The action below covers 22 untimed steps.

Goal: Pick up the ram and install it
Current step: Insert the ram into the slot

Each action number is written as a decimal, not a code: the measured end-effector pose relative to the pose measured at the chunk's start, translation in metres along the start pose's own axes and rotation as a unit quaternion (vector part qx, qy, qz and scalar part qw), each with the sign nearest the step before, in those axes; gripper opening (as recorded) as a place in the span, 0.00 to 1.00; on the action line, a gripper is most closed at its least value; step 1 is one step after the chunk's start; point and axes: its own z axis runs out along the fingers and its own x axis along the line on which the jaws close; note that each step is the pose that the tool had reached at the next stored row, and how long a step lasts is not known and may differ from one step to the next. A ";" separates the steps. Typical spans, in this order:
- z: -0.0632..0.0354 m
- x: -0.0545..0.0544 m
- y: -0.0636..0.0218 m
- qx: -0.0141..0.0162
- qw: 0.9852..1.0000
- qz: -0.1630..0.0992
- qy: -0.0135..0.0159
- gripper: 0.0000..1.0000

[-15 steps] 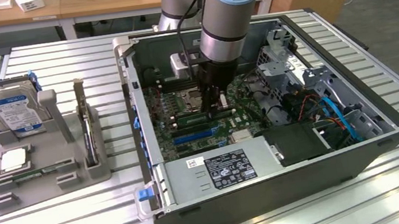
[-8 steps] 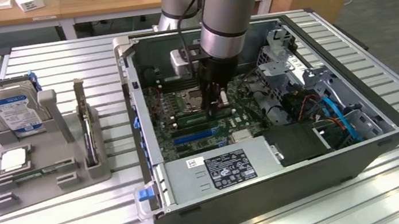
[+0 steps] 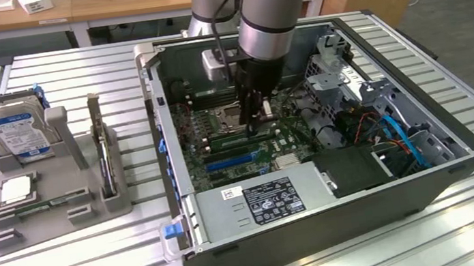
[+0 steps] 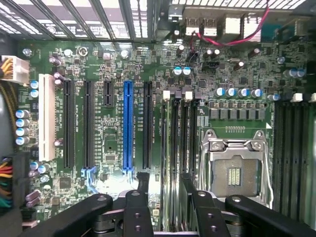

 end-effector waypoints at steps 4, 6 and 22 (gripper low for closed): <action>-0.0094 0.000 0.0004 0.000 1.000 0.000 0.000 0.38; -0.0150 0.000 0.0007 0.000 1.000 0.000 0.000 0.38; -0.0501 -0.001 0.0023 0.000 1.000 0.000 0.000 0.38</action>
